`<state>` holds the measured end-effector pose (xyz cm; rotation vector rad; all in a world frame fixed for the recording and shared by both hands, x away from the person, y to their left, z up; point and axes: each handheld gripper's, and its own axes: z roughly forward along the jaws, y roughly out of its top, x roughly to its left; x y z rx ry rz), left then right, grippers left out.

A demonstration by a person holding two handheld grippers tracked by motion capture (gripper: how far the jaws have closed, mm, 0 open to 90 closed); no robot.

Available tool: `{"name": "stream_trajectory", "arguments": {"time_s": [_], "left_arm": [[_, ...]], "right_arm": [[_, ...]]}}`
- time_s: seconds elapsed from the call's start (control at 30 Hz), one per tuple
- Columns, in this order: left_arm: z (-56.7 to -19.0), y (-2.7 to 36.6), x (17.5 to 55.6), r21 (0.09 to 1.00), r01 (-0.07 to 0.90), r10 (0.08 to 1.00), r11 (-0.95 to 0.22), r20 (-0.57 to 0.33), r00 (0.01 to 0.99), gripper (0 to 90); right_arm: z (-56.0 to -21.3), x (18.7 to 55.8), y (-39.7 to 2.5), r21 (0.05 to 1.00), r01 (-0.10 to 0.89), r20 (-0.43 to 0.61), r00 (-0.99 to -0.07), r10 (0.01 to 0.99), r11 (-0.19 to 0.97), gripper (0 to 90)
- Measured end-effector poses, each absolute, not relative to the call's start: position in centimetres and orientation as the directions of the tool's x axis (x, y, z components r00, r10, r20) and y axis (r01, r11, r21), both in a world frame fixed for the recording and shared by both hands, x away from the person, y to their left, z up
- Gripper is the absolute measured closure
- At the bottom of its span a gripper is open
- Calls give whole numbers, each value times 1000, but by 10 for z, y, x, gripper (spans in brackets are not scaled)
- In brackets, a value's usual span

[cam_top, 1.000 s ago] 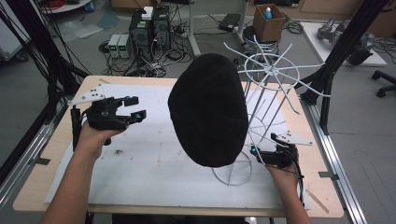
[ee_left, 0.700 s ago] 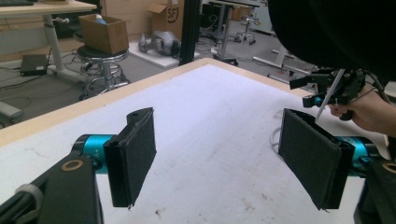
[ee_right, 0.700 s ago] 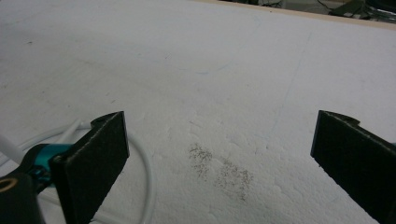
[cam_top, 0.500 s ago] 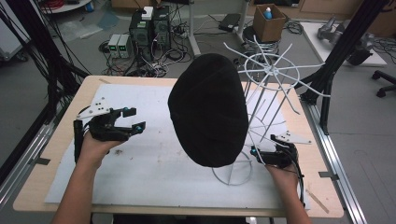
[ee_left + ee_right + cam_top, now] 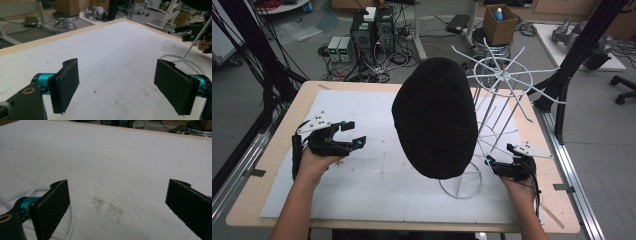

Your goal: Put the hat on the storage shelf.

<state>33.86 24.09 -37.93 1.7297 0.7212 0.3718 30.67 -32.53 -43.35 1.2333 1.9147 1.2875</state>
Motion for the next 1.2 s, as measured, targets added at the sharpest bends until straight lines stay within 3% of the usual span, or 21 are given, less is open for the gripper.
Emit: {"name": "stream_trajectory", "arguments": {"time_s": [1.2], "left_arm": [[-394,249,339,936,318,665,-149,-143,733,176]], "right_arm": [[-442,322,-310,887,429,65,-484,872,172,46]]}}
